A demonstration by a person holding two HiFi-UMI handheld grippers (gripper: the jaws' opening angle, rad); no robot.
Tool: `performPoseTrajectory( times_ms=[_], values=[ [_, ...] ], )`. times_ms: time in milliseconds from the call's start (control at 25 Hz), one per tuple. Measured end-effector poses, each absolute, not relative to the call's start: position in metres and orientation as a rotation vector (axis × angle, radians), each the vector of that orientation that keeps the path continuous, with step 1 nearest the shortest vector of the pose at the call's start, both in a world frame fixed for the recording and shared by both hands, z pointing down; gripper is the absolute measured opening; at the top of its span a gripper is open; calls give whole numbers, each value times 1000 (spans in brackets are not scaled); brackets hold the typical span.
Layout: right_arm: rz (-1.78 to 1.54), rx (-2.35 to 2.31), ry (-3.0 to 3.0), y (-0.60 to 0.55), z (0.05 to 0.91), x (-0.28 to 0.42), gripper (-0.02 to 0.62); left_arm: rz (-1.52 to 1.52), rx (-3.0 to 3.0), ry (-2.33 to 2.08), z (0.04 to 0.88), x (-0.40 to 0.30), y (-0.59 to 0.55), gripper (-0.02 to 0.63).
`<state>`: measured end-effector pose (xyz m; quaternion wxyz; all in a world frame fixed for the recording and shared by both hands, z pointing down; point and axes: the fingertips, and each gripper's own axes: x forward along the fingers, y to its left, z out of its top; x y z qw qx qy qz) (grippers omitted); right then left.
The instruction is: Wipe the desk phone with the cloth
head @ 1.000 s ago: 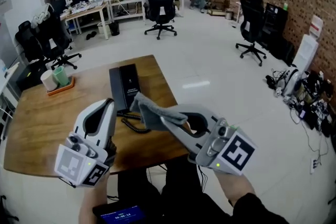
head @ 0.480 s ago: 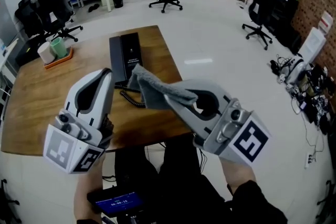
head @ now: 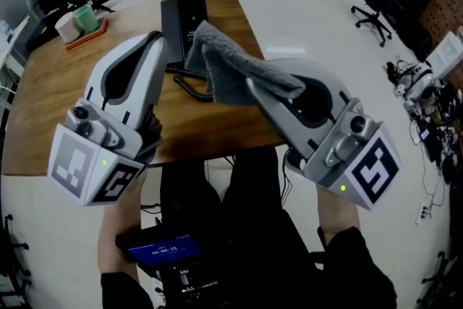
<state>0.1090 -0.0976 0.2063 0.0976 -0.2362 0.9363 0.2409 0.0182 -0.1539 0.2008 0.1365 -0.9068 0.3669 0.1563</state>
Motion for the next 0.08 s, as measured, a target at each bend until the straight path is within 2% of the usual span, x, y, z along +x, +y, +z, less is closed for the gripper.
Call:
performPoseTrajectory(
  times_ms=[80],
  values=[
    [739,-716,2773,-100,206,112,23,427,-2601,1049,195,25,-158,3]
  ],
)
